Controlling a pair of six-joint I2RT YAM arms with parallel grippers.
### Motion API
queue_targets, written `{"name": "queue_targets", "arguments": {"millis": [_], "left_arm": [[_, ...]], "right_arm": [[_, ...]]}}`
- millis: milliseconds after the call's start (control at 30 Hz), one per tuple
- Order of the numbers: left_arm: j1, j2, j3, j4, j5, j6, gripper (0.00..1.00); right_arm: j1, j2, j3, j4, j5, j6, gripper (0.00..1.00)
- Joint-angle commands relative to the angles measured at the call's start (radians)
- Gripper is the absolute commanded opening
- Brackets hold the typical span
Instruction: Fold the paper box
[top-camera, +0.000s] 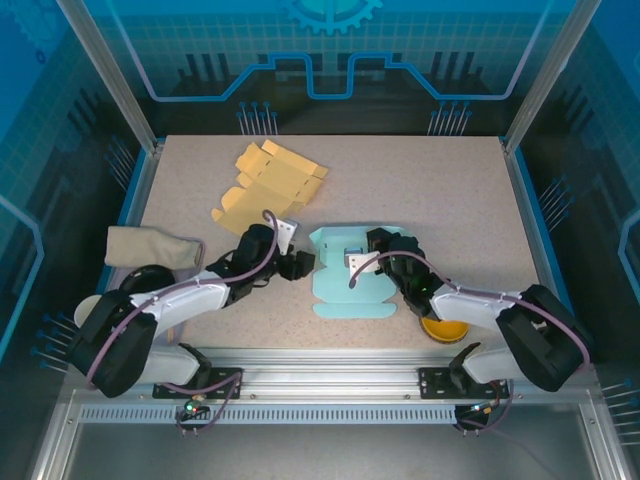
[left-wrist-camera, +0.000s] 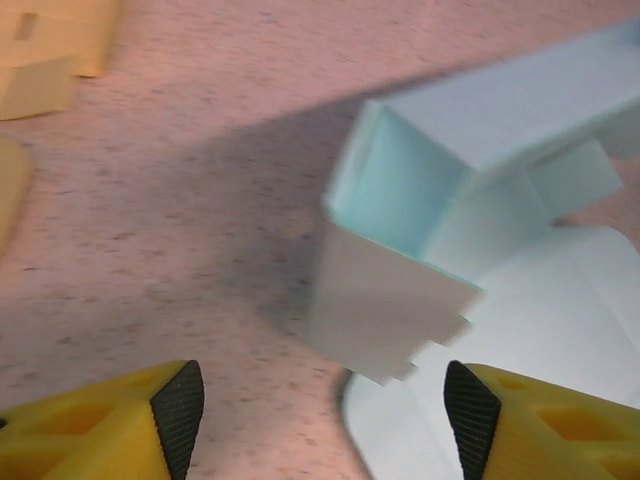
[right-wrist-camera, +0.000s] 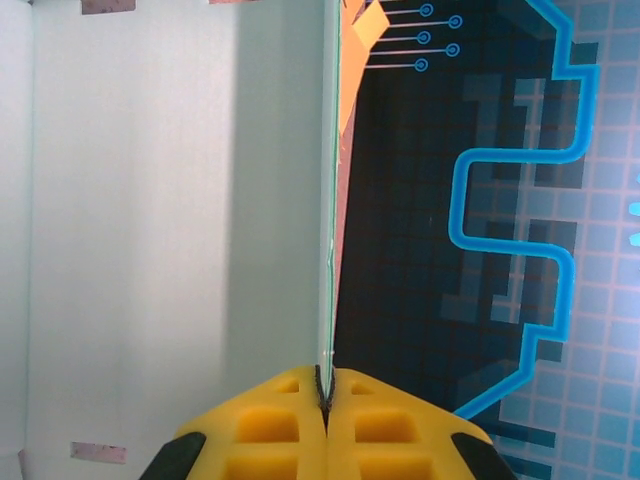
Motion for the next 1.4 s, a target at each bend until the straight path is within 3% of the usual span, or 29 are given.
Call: {"name": "queue_targets", "arguments": {"millis": [0, 400, 700, 1100, 1367], "left_arm": [[0.056, -0.008, 0.012, -0.020, -0.046, -0.046, 0.67], [0.080, 0.059, -0.034, 0.056, 0.055, -0.032, 0.65], [0.080, 0.185, 0.075, 0.031, 0.042, 0.028, 0.63], [0.071, 0.254, 0.116, 0.098, 0.202, 0.053, 0.59], [0.003, 0.294, 0.140, 0.087, 0.161, 0.066, 0.59]], "right_arm": [[-0.019, 0.062, 0.023, 0.110, -0.029, -0.007, 0.00], [-0.003, 0.178, 0.011, 0.248, -0.007, 0.008, 0.00], [0.029, 0.200, -0.003, 0.230, 0.011, -0.017, 0.00], [0.029, 0.214, -0.001, 0.206, 0.011, -0.031, 0.00], [0.029, 0.234, 0.002, 0.203, 0.018, -0.036, 0.00]]}}
